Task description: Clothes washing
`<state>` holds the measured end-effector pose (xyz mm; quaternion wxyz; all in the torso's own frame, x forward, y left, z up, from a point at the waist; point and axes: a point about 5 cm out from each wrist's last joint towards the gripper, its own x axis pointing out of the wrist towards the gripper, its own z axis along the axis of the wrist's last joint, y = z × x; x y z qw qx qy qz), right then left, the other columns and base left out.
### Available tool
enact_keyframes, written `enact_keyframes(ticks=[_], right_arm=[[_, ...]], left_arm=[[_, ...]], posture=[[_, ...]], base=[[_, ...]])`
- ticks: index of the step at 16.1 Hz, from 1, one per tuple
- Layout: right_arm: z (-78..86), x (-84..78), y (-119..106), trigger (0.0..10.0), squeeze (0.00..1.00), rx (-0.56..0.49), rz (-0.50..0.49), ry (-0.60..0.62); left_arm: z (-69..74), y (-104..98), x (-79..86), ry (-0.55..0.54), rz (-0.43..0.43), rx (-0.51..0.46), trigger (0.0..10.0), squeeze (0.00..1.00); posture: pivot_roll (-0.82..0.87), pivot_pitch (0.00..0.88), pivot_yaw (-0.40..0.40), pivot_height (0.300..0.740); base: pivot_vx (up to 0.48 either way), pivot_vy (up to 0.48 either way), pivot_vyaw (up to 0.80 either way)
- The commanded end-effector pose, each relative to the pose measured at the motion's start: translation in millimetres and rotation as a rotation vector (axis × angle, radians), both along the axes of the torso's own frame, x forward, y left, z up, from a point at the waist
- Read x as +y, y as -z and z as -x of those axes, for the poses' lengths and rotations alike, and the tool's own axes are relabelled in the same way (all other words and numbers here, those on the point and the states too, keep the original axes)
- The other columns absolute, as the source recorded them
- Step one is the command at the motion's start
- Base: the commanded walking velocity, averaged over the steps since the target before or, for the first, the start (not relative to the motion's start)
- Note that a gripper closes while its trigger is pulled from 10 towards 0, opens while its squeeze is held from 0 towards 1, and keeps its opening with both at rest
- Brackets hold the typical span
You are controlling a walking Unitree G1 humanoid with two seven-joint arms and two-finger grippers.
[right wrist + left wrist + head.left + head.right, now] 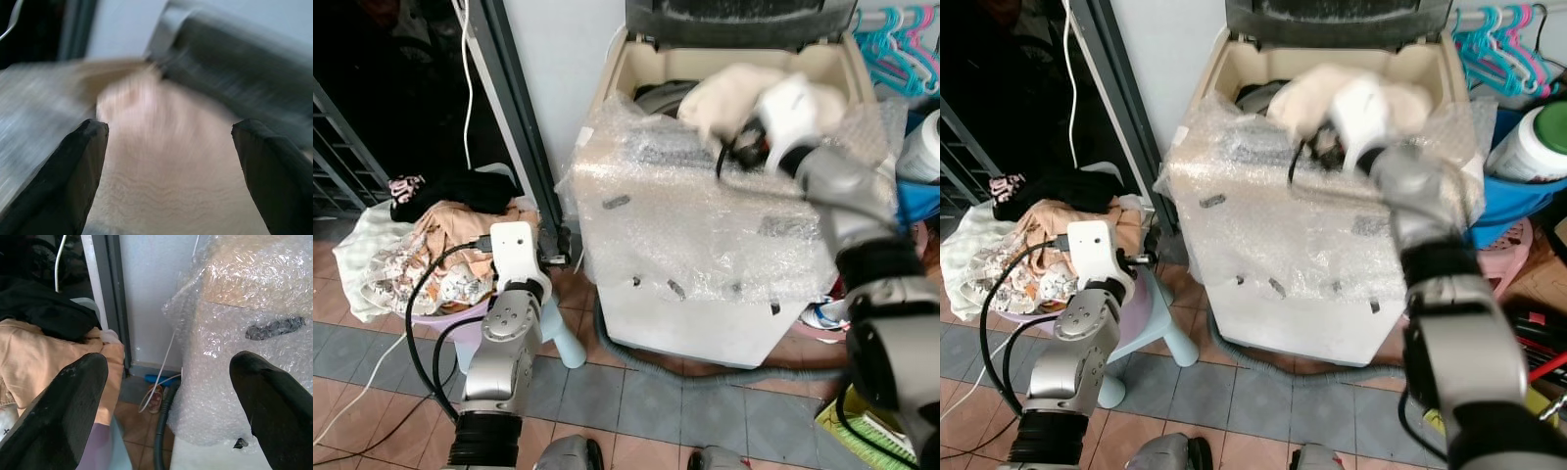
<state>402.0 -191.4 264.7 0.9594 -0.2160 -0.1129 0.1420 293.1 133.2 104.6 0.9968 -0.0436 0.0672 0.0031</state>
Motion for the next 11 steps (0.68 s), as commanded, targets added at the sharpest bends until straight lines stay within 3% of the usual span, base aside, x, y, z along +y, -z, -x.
enact_keyframes(ticks=[1,4,6,9,11], right_arm=[[-0.8,-8.0,-13.7,10.0,1.0,-0.075,-0.049,0.056],[-1.6,-18.1,-30.0,10.0,1.0,-0.168,-0.134,0.136],[0.3,-16.7,-31.1,10.0,1.0,-0.191,-0.164,0.122],[6.6,-7.9,-21.6,10.0,1.0,-0.211,-0.2,0.071],[16.4,1.8,-3.6,10.0,1.0,-0.206,-0.219,0.03]], left_arm=[[1.2,-2.8,2.9,-0.016,-0.01,-0.01,10.0,0.0],[1.5,-2.2,3.3,-0.018,-0.014,-0.008,10.0,0.0],[0.9,-2.7,3.9,-0.022,-0.015,-0.009,10.0,0.0],[-0.3,-3.4,5.6,-0.042,-0.002,-0.01,10.0,0.0],[-0.9,-3.4,5.7,-0.045,0.006,-0.012,10.0,0.0]], posture=[[-0.03,0.044,0.076,0.74],[-0.03,0.043,0.076,0.74],[-0.03,0.044,0.077,0.74],[-0.04,0.041,0.08,0.74],[-0.05,0.039,0.084,0.74]], base=[[0.0,0.0,0.0],[0.0,0.0,0.0],[0.0,0.0,0.0],[0.0,0.0,0.0],[0.0,0.0,0.0]])
